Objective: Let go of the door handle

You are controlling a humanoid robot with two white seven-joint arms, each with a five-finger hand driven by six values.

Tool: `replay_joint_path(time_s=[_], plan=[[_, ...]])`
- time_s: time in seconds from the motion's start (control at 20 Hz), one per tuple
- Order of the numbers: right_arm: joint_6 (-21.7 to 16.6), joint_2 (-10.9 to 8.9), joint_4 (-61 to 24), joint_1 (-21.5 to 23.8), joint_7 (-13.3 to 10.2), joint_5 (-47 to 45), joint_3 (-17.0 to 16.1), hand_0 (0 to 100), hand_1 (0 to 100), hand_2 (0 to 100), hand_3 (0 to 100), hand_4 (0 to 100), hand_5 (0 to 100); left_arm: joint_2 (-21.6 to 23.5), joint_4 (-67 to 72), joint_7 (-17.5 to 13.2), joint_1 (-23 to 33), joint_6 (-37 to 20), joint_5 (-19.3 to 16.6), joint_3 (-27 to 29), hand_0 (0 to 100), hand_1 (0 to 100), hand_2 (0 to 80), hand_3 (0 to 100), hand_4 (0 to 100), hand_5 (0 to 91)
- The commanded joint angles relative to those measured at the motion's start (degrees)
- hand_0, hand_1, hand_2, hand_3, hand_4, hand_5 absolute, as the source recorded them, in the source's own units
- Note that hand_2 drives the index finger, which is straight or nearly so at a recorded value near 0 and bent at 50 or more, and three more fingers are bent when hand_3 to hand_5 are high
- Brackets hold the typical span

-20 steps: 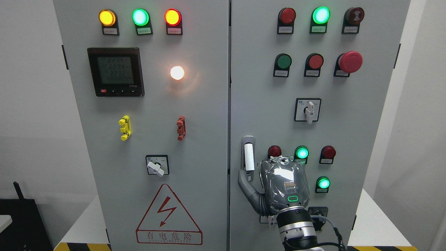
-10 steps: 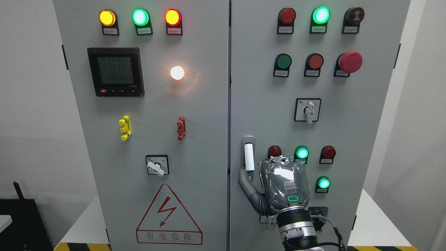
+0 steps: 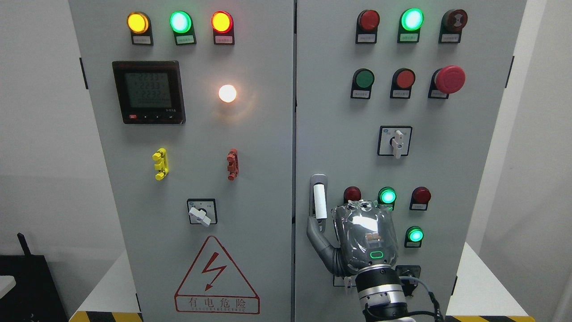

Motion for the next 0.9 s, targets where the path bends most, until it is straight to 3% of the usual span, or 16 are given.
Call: replay_joint_path(time_s=[0.0, 0.85], plan=[[0.2, -0.09, 0.0, 0.0, 0.0, 0.0, 0.0, 55, 5, 98, 100, 93, 91, 0.0, -1.8, 0.0, 0.0, 0.0, -0.1, 0.0, 12, 39, 0.0, 0, 0, 0.0], [0.4, 0.00, -0.1, 0.0, -0.1, 0.0, -0.2, 59, 6, 98, 100, 93, 91, 0.0, -1.8, 0.0, 0.0, 0.0, 0.0, 0.0, 12, 39, 0.0, 0, 0, 0.0]])
